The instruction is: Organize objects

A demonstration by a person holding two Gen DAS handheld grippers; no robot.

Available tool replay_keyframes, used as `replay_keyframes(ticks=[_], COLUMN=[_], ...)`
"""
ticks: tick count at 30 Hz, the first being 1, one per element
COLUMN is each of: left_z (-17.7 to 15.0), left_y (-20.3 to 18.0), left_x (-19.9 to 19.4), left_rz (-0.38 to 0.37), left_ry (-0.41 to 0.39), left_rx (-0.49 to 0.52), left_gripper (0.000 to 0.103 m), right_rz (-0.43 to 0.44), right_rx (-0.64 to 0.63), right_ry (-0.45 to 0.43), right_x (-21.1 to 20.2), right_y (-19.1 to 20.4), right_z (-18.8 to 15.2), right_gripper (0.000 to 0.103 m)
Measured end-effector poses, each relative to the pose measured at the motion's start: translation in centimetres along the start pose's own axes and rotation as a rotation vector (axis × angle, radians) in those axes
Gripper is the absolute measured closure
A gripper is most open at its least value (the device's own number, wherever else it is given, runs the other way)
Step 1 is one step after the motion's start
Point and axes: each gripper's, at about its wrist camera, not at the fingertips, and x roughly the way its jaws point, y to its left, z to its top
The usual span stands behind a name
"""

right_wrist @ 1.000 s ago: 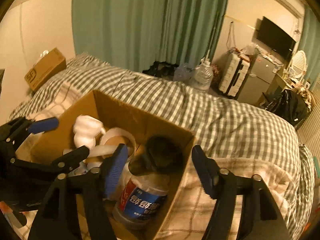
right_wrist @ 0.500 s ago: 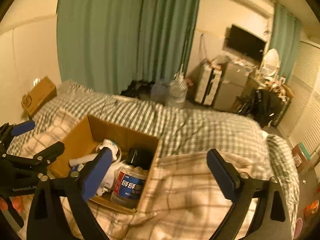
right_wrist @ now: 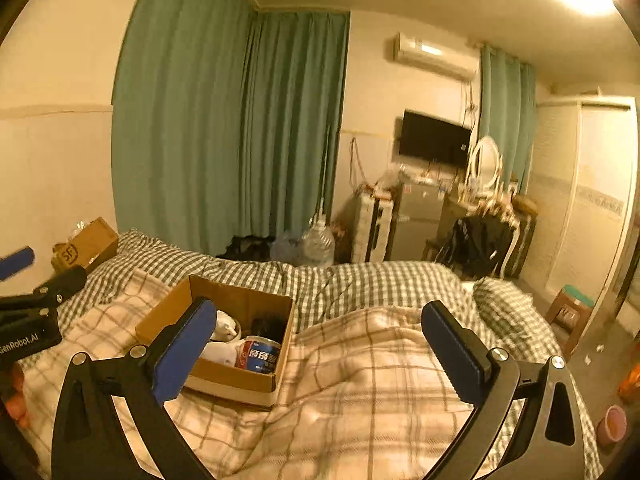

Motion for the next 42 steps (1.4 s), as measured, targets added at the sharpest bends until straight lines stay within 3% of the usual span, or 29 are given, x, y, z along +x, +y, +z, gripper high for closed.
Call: replay_keyframes(ticks=[6, 15, 42], left_z=[-2.8, -4.3, -4.4], left_y=[0.2, 1.0, 1.0], left_x=[0.6, 1.6, 1.6], left_rz=[-0.003, -0.020, -0.014], left_ry=[0.029, 0.063, 0.069], left_rx=[0.029, -0.007, -0.008], left_gripper=[0.000, 0.000, 0.000], right_rz=[-0.054, -0.062, -0.042], right_rx=[-0.003, 0.006, 0.001], right_ry=[-0.041, 0.035, 0.085], right_x=[0.2, 2.8, 3.6], right_y=[1.8, 1.9, 2.1], right_z=[-3.0, -4.9, -5.4], right_gripper=[0.000, 0.000, 0.000])
